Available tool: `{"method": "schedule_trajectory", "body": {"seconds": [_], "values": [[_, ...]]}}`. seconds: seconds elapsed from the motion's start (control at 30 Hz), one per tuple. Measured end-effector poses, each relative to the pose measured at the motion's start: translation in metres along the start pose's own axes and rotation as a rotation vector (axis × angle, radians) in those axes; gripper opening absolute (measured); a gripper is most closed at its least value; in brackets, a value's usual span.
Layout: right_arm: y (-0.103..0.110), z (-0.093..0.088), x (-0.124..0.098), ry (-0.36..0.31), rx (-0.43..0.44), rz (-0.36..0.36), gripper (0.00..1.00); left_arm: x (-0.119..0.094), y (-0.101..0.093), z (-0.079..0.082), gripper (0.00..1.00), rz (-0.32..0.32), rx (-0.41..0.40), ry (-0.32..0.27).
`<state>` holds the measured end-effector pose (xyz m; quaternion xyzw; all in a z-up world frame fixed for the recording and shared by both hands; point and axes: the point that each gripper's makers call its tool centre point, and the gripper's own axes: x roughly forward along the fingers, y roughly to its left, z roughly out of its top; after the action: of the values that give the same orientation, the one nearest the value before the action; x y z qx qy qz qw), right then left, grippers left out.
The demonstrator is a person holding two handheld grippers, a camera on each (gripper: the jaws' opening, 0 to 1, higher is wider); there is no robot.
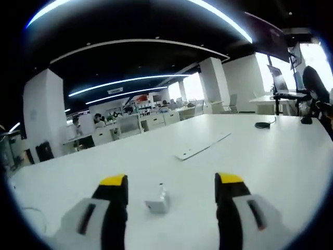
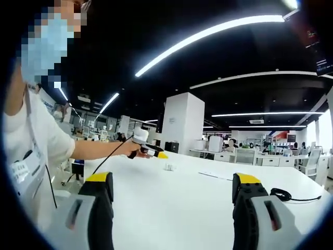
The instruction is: Plug the desk Type‑C cable into the charger adapter.
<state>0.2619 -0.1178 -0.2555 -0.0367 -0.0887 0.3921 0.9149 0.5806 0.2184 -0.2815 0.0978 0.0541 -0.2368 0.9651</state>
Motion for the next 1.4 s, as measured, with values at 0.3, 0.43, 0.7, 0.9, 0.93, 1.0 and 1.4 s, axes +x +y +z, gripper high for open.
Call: {"method": "schedule_trajectory", "body": {"seconds": [0.3,0.43,0.7,0.9,0.93,1.0,1.4], "values": [[-0.002,0.000,-0.001,0.000,0.000,-0.003,0.97,0.013,0.015,-0.017,0.68,0.014,-0.022,0.029],[-0.002,0.000,-0.001,-0.002,0.000,-0.003,0.97,0.017,0.016,-0.022,0.68,0.014,-0.011,0.036],[-0.003,0.001,-0.001,-0.001,-0.002,-0.006,0.97,0.024,0.017,-0.036,0.68,0.009,-0.006,0.067],[-0.004,0.001,-0.003,-0.003,-0.003,-0.010,0.97,0.029,0.016,-0.043,0.66,-0.004,0.002,0.083],[-0.004,0.001,-0.003,-0.003,-0.002,-0.010,0.97,0.030,0.016,-0.044,0.66,-0.004,0.002,0.086],[-0.004,0.000,-0.003,0.002,-0.004,-0.013,0.97,0.031,0.014,-0.048,0.65,-0.006,-0.003,0.098],[-0.004,-0.001,-0.005,0.002,-0.006,-0.018,0.97,0.040,0.012,-0.068,0.55,-0.014,-0.043,0.151]]}}
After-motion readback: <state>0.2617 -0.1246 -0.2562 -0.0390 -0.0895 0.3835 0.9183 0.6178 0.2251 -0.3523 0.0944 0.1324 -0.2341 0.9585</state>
